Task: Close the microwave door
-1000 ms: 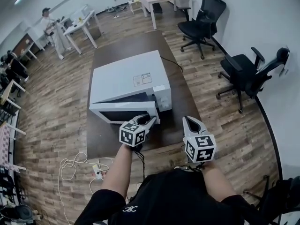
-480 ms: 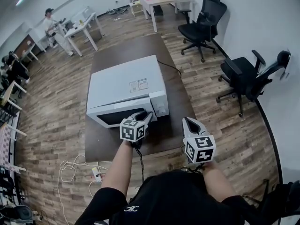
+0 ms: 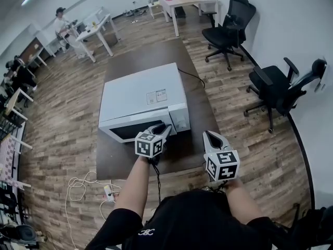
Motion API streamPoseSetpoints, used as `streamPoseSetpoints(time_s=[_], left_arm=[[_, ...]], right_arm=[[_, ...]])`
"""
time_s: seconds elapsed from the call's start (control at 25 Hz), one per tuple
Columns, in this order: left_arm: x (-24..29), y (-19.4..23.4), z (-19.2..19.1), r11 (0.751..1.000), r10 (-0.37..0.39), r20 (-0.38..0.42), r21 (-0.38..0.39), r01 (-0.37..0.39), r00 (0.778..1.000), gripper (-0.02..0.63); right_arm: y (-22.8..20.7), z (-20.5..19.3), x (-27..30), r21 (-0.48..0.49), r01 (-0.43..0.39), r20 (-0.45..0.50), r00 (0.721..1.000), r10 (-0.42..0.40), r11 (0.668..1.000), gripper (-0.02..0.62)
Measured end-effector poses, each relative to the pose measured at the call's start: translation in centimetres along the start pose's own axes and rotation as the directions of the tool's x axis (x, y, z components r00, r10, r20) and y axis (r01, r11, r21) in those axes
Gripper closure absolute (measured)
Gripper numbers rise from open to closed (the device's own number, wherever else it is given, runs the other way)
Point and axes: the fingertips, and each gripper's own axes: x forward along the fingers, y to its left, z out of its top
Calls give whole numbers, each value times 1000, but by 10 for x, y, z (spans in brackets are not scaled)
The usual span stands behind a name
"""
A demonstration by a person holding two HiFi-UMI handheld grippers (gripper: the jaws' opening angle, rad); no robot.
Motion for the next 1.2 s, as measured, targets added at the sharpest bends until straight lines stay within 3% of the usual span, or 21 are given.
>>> streamPoseSetpoints(time_s=[0.48, 1.2], left_arm=[[8, 8, 6, 999, 47, -2, 17, -47, 999, 530], [6, 7, 6, 995, 89, 37, -41, -88, 995, 509]], right_arm=[[6, -4, 4, 3, -19, -10, 1000, 19, 1000, 589], [30, -3, 1, -9, -31, -9, 999, 31, 999, 589]])
